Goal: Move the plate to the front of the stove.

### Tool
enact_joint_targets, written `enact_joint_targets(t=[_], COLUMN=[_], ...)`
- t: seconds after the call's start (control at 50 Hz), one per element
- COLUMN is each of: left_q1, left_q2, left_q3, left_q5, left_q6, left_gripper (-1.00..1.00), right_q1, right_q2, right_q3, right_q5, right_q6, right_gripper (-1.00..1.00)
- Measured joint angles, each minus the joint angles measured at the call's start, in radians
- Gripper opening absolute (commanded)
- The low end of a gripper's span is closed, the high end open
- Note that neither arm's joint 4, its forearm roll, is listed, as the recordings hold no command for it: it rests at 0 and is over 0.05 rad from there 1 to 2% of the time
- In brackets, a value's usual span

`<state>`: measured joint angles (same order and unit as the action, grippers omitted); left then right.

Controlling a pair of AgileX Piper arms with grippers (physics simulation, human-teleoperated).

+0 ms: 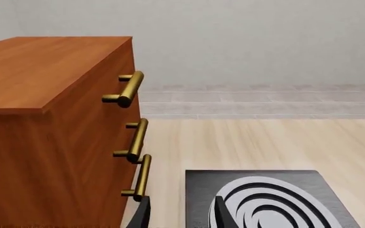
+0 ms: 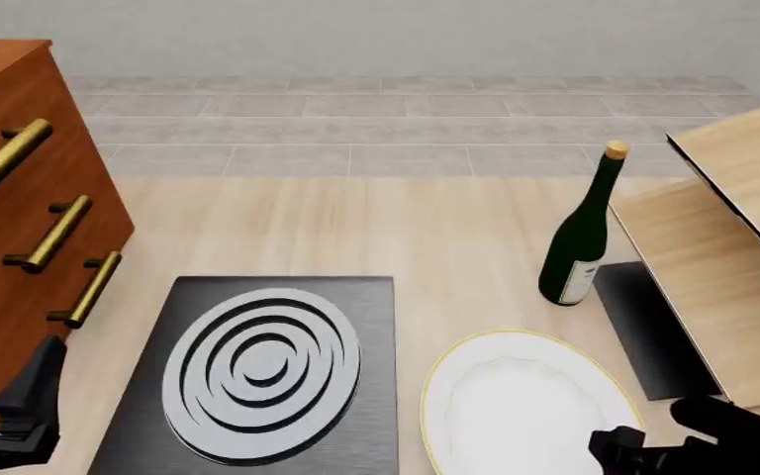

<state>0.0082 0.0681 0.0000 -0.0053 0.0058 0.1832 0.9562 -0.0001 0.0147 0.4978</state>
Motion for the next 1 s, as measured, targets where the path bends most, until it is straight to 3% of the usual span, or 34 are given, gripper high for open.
enact_joint_targets(t=[0.2,0.42,0.5,0.52,0.66,1.0], left_q1=[0.001,0.003,0.004,0.005,0.008,0.007], left_q2=[-0.007,-0.017,-0.020,-0.020,-0.020,-0.009], left_q3=[0.000,0.000,0.000,0.000,0.000,0.000], left_q5=[0.009,0.022,0.025,0.026,0.027,0.019], left_q6=[-0.002,-0.006,-0.007,-0.007,-0.009,-0.011], left_gripper=[1.00,1.00,1.00,1.00,1.00,1.00], right_q1=[0.008,0.004,0.012,0.016,0.027,0.029], right_q2=[0.065,0.139,0.160,0.162,0.101,-0.152], right_q3=[0.000,-0.003,-0.004,-0.004,-0.007,-0.010], right_q5=[-0.057,-0.121,-0.152,-0.156,-0.108,0.066], right_q6=[0.009,-0.106,-0.125,-0.124,-0.069,-0.034], right_gripper=[1.00,1.00,1.00,-1.00,-1.00,-1.00])
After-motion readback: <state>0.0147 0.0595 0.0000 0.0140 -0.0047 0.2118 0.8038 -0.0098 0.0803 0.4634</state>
